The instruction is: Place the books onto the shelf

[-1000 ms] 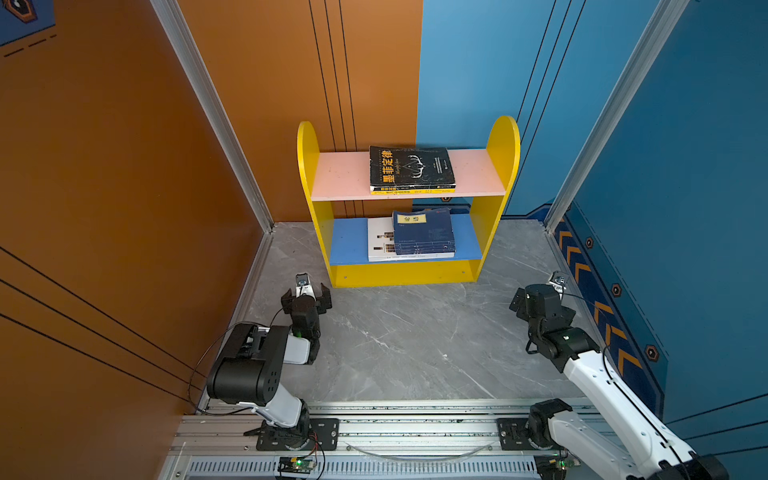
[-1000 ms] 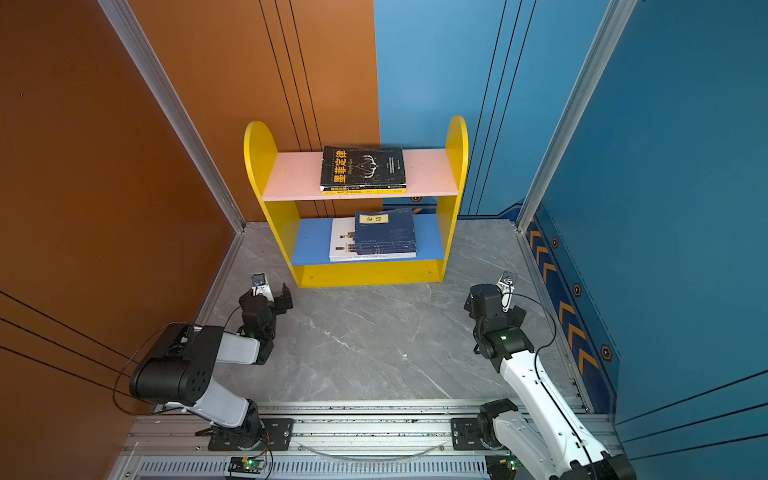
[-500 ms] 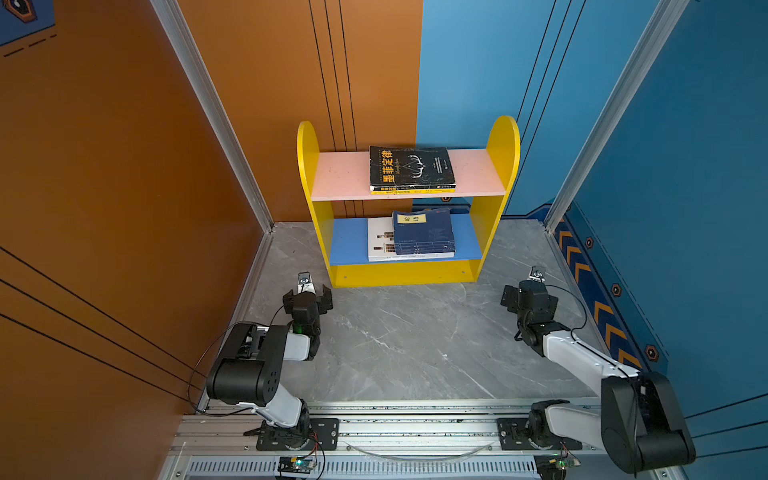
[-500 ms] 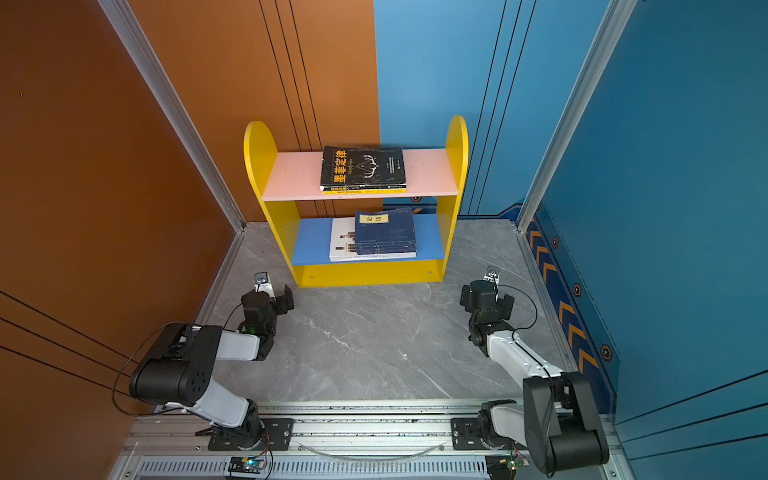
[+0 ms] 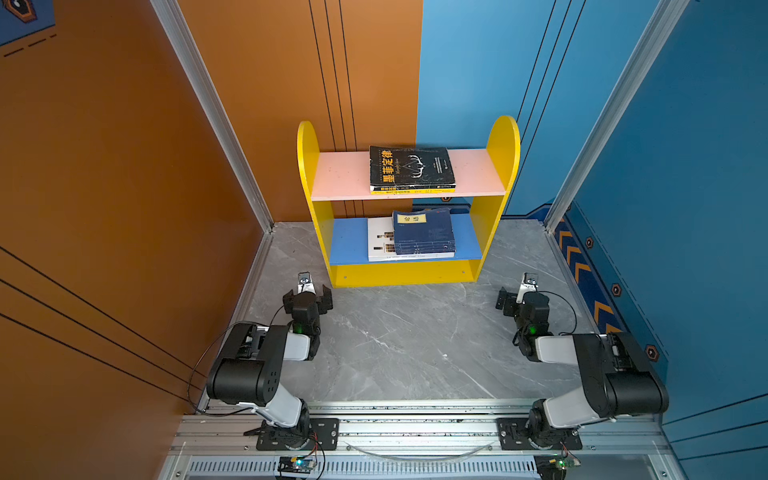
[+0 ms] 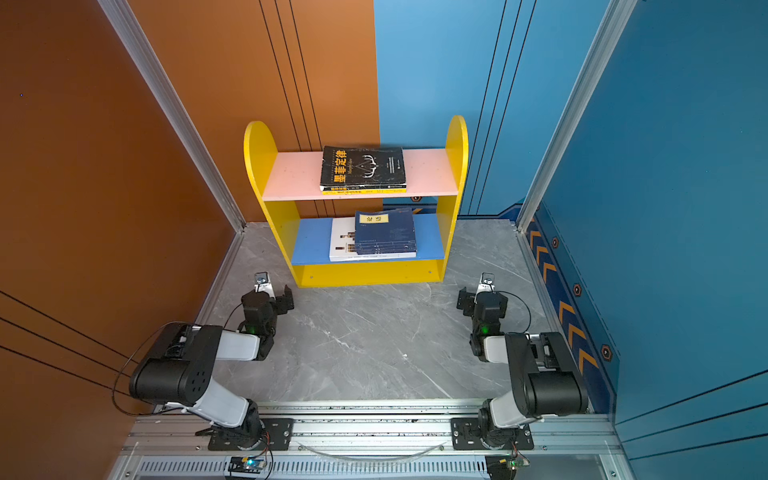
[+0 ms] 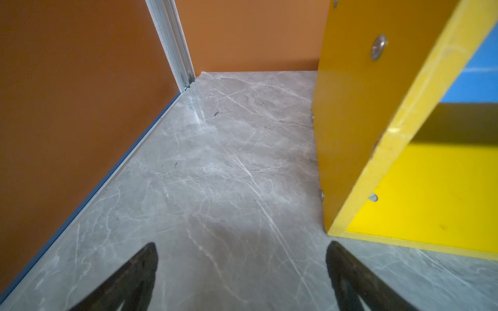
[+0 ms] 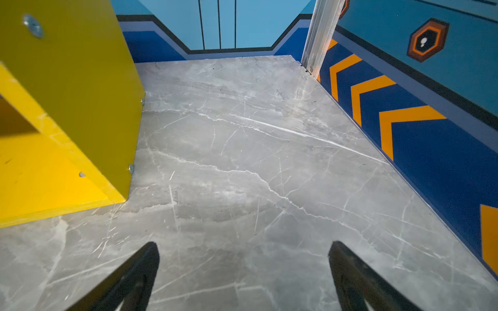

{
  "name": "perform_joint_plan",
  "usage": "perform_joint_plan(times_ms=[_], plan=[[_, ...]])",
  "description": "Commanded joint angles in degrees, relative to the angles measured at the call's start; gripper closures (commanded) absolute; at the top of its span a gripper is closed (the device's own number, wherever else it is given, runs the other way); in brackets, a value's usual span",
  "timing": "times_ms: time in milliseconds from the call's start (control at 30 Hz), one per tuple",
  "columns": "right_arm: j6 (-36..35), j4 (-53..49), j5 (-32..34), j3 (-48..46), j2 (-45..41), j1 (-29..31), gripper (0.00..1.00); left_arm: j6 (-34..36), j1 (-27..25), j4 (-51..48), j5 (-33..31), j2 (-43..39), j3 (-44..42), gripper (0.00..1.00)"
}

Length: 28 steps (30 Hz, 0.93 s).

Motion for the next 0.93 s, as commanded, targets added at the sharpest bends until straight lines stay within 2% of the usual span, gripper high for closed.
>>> perform_joint_plan(times_ms=[0,133,467,900], plan=[[2.1,3.4,-4.1,0.1,-0.1,-1.2,0.0,-0.2,0.1,-0.5,0.8,-0.7,0.2,0.02],[1.4,1.2,-1.2,1.5,0.3,0.0,0.0,0.0,-0.1,-0.5,0.7,-0.6,0.2,0.02],[0.0,0.7,1.2,1.9,0.4,1.7,0.0,0.6,-0.7,-0.6,0.0,-0.4,0.5,0.02],[-0.1,0.7,1.2,1.9,0.4,1.8,0.0,0.5,-0.6,-0.6,0.0,-0.4,0.4,0.02]])
